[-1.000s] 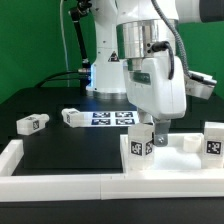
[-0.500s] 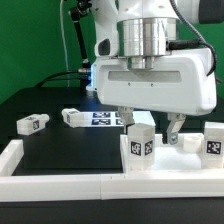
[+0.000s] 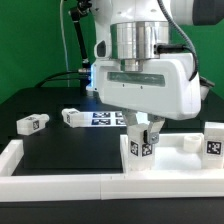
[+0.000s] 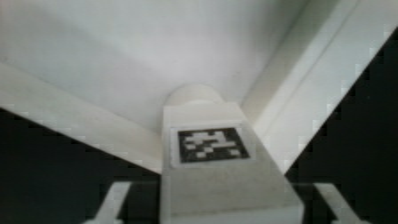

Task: Assemble square table

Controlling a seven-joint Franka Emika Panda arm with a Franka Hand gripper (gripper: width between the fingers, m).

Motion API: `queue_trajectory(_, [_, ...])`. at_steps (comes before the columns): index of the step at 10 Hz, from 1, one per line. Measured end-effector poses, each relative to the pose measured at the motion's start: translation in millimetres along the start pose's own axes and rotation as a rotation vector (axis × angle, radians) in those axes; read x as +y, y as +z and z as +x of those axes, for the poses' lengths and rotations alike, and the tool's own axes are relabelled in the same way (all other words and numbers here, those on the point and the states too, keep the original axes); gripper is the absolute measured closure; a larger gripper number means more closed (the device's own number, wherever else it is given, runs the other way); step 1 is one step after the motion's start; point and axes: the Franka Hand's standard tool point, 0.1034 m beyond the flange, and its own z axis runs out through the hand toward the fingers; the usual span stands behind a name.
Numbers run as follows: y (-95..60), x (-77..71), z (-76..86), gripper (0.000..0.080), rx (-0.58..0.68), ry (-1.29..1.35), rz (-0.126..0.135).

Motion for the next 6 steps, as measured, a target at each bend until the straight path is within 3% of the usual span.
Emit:
queue_trajectory(3, [0.2, 1.2, 0.8, 0.0499, 0.000, 0.249, -0.001])
queue_trajectory(6, [0.6, 3.2, -0.8, 0.0503, -0.058, 0.754, 0.009])
